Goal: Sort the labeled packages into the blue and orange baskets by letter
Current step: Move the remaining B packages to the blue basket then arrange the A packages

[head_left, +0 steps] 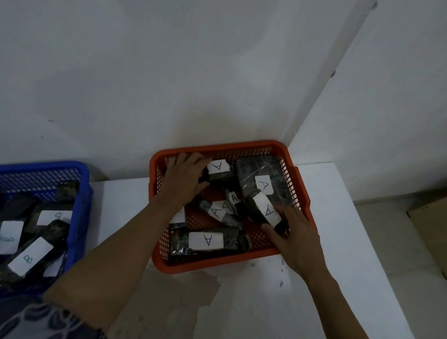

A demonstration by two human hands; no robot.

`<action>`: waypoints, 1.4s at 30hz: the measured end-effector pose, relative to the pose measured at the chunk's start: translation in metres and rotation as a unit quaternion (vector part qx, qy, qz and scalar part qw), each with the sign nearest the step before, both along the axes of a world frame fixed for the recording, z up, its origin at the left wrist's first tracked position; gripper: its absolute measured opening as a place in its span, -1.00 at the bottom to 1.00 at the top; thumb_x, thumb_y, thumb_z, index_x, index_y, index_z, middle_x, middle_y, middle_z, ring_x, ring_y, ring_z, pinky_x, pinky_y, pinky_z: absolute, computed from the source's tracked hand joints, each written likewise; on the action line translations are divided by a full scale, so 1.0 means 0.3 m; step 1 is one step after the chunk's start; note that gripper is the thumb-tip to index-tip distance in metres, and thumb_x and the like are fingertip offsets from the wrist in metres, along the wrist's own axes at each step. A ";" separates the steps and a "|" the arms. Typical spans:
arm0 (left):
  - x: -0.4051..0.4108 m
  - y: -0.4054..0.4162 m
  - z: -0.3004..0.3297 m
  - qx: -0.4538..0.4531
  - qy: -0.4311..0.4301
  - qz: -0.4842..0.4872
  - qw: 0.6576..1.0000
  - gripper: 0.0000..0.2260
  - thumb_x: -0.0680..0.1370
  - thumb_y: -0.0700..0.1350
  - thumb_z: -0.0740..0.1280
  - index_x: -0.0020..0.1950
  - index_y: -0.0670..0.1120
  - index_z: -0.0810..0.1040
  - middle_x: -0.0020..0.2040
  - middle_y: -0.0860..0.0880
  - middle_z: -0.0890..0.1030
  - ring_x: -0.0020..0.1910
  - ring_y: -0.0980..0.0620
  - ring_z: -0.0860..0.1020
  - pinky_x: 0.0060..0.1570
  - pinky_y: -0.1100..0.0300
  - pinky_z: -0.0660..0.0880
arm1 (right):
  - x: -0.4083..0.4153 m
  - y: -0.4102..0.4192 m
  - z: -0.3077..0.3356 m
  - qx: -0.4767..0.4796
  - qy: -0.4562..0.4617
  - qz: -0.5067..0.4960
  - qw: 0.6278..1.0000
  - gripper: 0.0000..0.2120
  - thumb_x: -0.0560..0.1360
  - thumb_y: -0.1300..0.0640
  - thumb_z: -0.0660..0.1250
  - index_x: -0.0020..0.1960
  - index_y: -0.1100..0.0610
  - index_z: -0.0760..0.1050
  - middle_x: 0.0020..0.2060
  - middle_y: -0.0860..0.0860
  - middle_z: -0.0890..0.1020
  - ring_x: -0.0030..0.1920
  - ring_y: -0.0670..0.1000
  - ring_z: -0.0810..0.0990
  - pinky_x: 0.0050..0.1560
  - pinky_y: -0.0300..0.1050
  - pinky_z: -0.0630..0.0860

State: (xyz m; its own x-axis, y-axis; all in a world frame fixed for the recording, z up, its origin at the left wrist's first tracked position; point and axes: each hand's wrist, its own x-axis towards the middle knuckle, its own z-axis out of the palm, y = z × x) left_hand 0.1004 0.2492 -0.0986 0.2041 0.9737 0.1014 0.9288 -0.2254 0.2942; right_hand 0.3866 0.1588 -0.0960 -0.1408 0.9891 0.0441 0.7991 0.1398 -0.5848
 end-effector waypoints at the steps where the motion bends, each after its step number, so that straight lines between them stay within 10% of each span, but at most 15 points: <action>1: -0.008 0.003 0.003 0.010 -0.008 0.002 1.000 -0.56 0.51 -0.01 0.36 0.38 -0.03 0.44 0.27 -0.05 0.51 0.22 -0.12 0.40 0.15 -0.01 0.26 | -0.003 -0.001 -0.001 0.007 -0.001 -0.005 1.000 -0.39 0.44 -0.35 0.17 0.32 0.02 0.44 0.26 -0.02 0.55 0.17 -0.01 0.56 0.07 -0.25 0.49; 21: -0.103 -0.182 0.035 0.066 0.054 -0.020 0.996 -0.69 0.48 -0.05 0.40 0.21 -0.04 0.57 0.09 -0.03 0.61 0.07 -0.08 0.50 0.14 0.03 0.30 | -0.027 0.007 -0.012 0.012 -0.022 -0.065 0.998 -0.38 0.43 -0.35 0.21 0.33 0.02 0.43 0.26 0.01 0.55 0.20 0.03 0.55 0.07 -0.21 0.39; 26: -0.163 -0.235 0.046 0.147 -0.052 0.078 0.985 -0.77 0.50 -0.14 0.37 0.15 -0.04 0.60 0.11 -0.02 0.57 0.17 -0.03 0.45 0.28 0.05 0.22 | -0.036 0.008 -0.011 0.043 0.004 -0.079 0.996 -0.49 0.49 -0.21 0.29 0.35 0.00 0.38 0.24 0.02 0.55 0.16 0.02 0.55 0.05 -0.19 0.43; 33: -0.187 -0.381 0.013 -0.045 -0.319 0.146 0.935 -0.52 0.60 0.11 0.21 0.50 0.15 0.17 0.45 0.04 0.32 0.32 0.14 0.37 0.28 0.14 0.35 | -0.056 0.009 -0.006 0.042 -0.005 -0.100 0.994 -0.54 0.47 -0.13 0.39 0.29 0.02 0.41 0.18 0.04 0.58 0.09 0.02 0.57 -0.03 -0.19 0.45; 42: -0.180 -0.380 0.011 -0.037 -0.310 0.149 0.938 -0.50 0.60 0.08 0.22 0.51 0.08 0.17 0.40 -0.02 0.41 0.23 0.11 0.43 0.23 0.08 0.41 | 0.069 0.035 0.122 -0.094 -0.050 0.074 0.992 -0.50 0.48 0.20 0.43 0.39 0.00 0.41 0.29 0.11 0.46 0.27 0.11 0.49 0.25 0.00 0.51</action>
